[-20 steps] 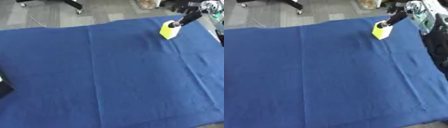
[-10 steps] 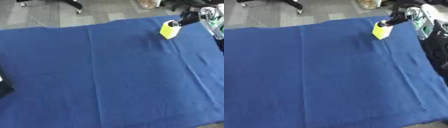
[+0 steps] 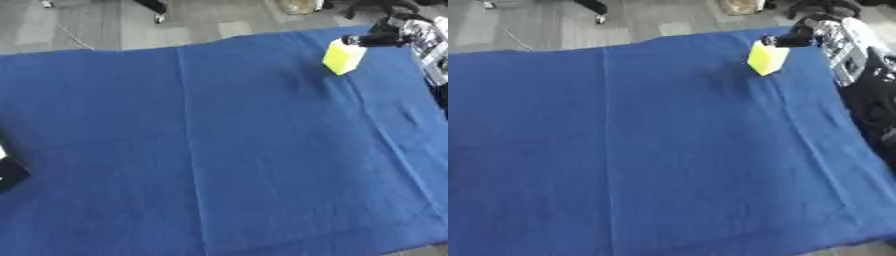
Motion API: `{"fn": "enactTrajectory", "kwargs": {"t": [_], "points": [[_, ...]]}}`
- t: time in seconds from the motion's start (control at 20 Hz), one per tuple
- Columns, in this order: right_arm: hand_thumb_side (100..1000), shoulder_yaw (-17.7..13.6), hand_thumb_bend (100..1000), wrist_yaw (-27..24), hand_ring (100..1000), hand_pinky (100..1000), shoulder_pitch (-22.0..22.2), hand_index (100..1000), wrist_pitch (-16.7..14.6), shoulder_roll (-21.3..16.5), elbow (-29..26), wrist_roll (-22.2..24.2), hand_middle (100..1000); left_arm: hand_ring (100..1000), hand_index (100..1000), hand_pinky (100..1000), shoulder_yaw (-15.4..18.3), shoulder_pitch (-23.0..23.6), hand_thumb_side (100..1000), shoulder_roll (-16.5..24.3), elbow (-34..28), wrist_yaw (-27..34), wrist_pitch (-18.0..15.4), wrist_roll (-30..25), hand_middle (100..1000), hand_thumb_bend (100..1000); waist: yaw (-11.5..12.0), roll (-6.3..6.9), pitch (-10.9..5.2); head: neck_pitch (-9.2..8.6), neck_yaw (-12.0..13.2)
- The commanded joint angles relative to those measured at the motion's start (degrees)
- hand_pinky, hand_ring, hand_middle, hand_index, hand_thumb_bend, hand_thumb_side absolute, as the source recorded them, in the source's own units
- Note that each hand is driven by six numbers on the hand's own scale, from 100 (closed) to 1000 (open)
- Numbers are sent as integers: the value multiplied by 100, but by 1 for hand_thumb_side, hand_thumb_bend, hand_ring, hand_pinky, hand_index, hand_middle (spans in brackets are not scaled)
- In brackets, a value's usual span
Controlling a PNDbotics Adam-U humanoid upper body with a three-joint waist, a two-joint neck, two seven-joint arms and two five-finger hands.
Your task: Pick up the objects with one hand, pass them to the other hand, and then place them into the box on the other side of the table.
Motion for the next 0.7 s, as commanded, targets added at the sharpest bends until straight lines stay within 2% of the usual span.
{"fn": "enactTrajectory", "kwargs": {"t": [0.05, 0.5, 0.7], "points": [[785, -24, 450, -116, 911, 864, -63, 900, 40, -125, -20, -113, 852, 626, 739, 719, 61, -61, 463, 107, -31, 36, -2, 16, 623, 607, 1, -38, 14, 18, 3], [805, -52, 453, -137, 913, 866, -63, 904, 50, -74, 117, -243, 855, 645, 738, 721, 58, -63, 466, 73, -35, 39, -15, -8, 624, 597, 13, -23, 100, 7, 20], [772, -83, 487, 69, 919, 871, -69, 914, 117, -73, 127, -469, 861, 645, 738, 720, 68, -46, 469, 50, -43, 46, -19, -2, 625, 589, 21, -5, 161, -6, 38]]}}
